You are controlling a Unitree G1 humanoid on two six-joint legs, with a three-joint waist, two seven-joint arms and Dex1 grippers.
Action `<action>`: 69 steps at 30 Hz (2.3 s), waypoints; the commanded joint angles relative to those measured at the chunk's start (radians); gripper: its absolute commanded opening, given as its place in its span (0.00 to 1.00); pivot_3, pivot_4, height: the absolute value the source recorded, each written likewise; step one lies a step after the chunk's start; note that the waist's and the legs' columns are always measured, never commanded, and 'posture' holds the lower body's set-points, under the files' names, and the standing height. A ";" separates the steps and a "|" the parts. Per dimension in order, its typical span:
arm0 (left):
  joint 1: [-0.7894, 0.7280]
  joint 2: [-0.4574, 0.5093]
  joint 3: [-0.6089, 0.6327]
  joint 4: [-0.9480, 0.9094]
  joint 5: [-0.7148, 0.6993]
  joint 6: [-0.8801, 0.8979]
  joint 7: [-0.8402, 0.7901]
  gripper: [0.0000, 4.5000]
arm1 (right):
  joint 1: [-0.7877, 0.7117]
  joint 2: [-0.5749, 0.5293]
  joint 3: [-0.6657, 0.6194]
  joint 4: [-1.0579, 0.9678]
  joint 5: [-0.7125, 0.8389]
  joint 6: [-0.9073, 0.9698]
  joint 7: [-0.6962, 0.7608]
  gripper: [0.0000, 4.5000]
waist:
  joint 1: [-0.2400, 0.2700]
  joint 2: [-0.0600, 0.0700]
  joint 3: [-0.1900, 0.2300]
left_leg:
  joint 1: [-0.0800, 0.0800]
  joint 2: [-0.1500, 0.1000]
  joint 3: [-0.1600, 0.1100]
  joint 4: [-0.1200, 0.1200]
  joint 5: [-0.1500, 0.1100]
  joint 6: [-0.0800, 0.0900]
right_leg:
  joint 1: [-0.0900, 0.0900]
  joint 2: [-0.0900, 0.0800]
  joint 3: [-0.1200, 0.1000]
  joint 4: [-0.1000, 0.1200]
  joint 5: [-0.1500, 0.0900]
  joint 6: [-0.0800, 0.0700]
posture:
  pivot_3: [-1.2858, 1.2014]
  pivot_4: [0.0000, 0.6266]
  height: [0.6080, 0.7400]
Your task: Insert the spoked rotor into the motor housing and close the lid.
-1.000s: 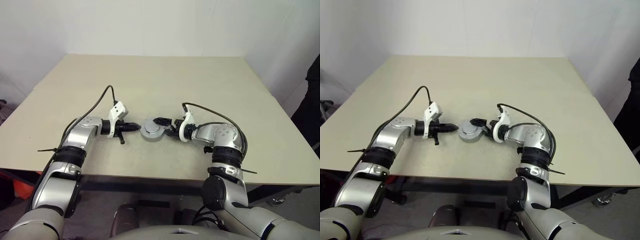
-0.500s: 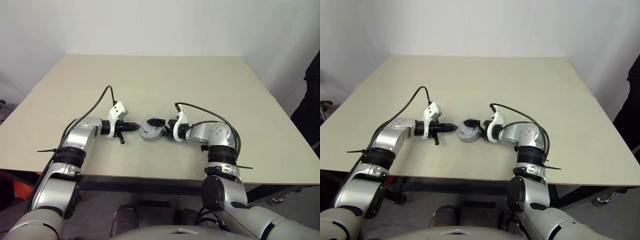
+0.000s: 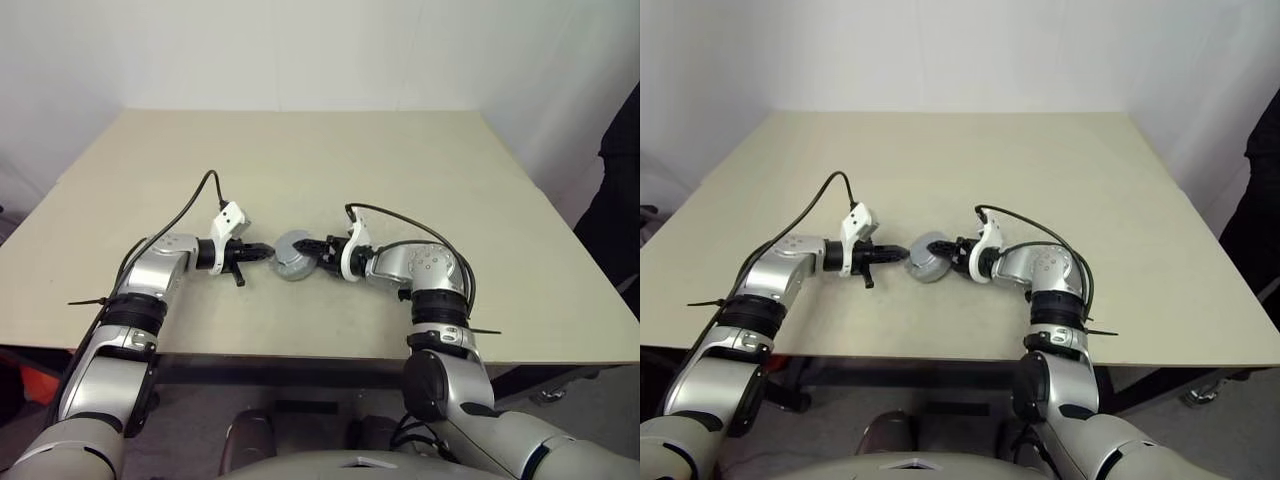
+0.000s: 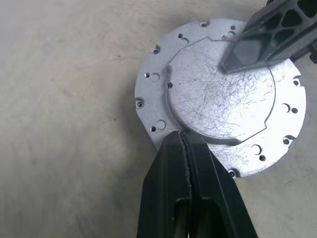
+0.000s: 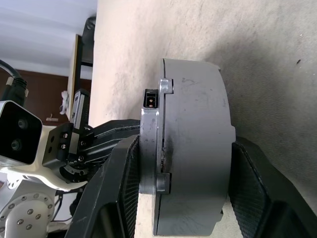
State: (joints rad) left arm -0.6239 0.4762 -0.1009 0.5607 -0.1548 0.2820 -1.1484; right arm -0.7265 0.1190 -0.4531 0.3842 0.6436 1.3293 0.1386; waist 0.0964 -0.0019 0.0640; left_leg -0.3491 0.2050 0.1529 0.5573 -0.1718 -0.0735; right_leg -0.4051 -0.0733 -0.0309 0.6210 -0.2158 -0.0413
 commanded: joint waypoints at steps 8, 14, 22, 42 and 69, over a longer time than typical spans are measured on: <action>-0.019 -0.018 0.008 -0.018 -0.018 0.007 0.004 0.00 | -0.051 0.073 -0.004 0.013 0.055 -0.018 -0.023 0.45 | 0.000 0.000 0.000 | 0.000 0.000 0.000 0.000 0.000 0.000 | 0.000 0.000 0.000 0.000 0.000 0.000 | 0.52 0.00 1.00; -0.012 -0.045 0.103 -0.047 -0.110 0.120 0.047 0.00 | -0.088 0.031 -0.104 0.043 0.113 -0.058 -0.062 0.45 | 0.002 0.000 0.000 | -0.002 0.000 0.000 0.000 0.000 0.000 | -0.001 0.000 0.000 0.000 0.000 0.000 | 0.52 0.00 1.00; 0.055 -0.018 0.151 -0.118 -0.192 0.242 0.039 0.00 | -0.129 -0.002 -0.164 0.026 0.180 -0.082 -0.076 0.45 | 0.000 0.000 0.001 | -0.005 -0.001 0.000 0.000 -0.002 0.004 | -0.003 0.001 -0.001 -0.002 0.000 -0.002 | 0.52 0.00 1.00; -0.018 -0.068 0.448 -0.117 -0.634 0.798 0.149 0.91 | -0.143 -0.041 -0.180 -0.075 0.373 0.017 -0.079 0.45 | 0.004 0.000 0.001 | -0.008 -0.001 -0.001 0.003 -0.003 0.006 | -0.003 0.003 -0.003 -0.002 0.000 -0.002 | 0.52 0.00 1.00; -0.083 -0.300 0.577 0.008 -0.743 0.740 0.381 0.77 | -0.115 -0.049 -0.144 -0.147 0.442 0.046 -0.130 0.45 | 0.012 0.000 0.001 | -0.014 -0.001 -0.004 0.005 -0.003 0.006 | -0.003 0.002 -0.008 -0.005 0.003 0.003 | 0.52 0.00 1.00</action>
State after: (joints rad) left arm -0.6892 0.1759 0.4733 0.5796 -0.8793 1.0300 -0.7640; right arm -0.8166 0.0701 -0.5989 0.3000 1.0251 1.3889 -0.0065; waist 0.1089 -0.0022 0.0650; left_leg -0.3630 0.2043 0.1487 0.5626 -0.1753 -0.0675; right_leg -0.4083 -0.0710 -0.0386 0.6159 -0.2129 -0.0388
